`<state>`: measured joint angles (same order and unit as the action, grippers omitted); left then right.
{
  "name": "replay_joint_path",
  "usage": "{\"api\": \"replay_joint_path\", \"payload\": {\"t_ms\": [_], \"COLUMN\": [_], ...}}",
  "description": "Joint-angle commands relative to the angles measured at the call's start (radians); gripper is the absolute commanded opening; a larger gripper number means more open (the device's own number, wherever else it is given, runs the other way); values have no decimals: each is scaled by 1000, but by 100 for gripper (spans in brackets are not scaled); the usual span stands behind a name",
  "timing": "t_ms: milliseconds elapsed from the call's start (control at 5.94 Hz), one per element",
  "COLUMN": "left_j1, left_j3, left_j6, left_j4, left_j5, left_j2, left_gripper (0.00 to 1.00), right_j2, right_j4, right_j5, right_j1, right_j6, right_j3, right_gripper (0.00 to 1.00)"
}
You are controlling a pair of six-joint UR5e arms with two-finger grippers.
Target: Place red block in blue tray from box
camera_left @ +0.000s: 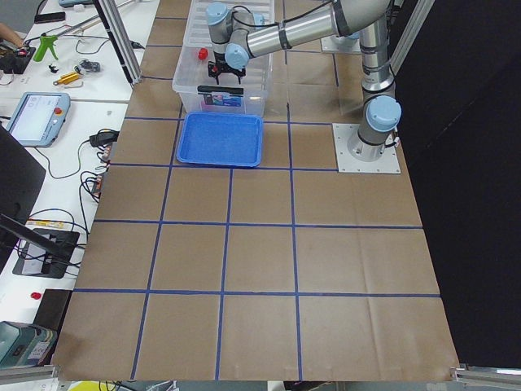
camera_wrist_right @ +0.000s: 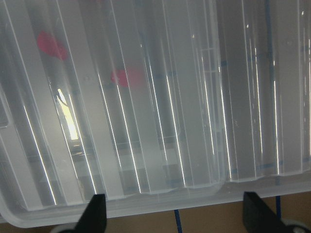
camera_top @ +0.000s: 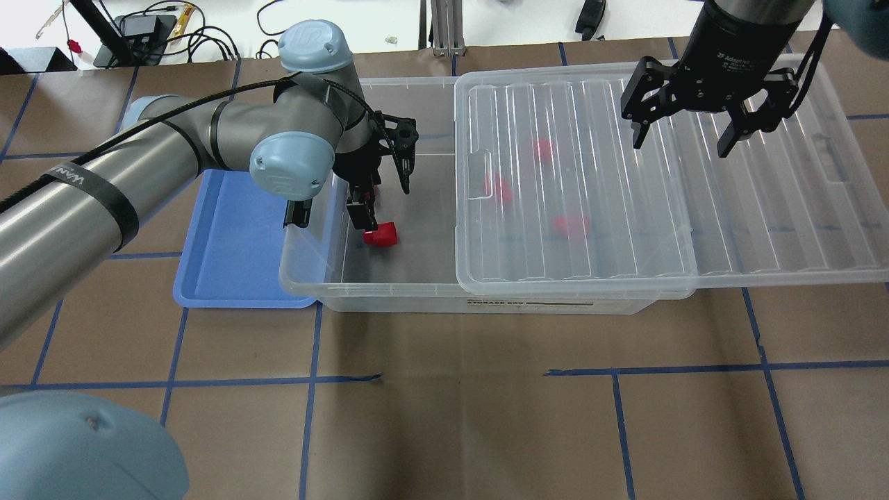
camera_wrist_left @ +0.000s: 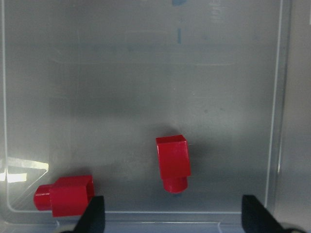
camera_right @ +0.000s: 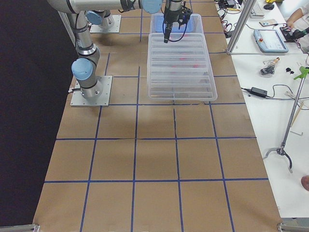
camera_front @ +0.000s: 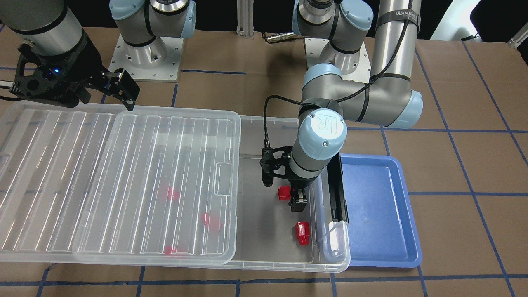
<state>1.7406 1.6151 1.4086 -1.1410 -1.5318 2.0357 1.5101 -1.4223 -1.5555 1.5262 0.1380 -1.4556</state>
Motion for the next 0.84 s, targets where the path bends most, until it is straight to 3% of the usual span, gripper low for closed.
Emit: {"api": "replay_joint_path", "payload": {"t_ms": [0,337,505,673], "left_j1": [4,4,5,5], "left_j3": [15,75,77,74], "left_j6": [4,-3,-5,-3], "left_j4": [41,86,89,90], "left_j5": [-1,-2,-1,-1], "left_j2": [54,78,80,80], "left_gripper": [98,97,83,35], "right_j2": [-1,-1,-4,-4], "right_j4": [-3,-4,-4,-4], "right_j5": [-1,0,0,0], "right_j1": [0,-1,-1,-1], "right_j6": [-1,-11,-11,-9], "right_j3": [0,6,7,6], "right_gripper": [100,100,100,100]}}
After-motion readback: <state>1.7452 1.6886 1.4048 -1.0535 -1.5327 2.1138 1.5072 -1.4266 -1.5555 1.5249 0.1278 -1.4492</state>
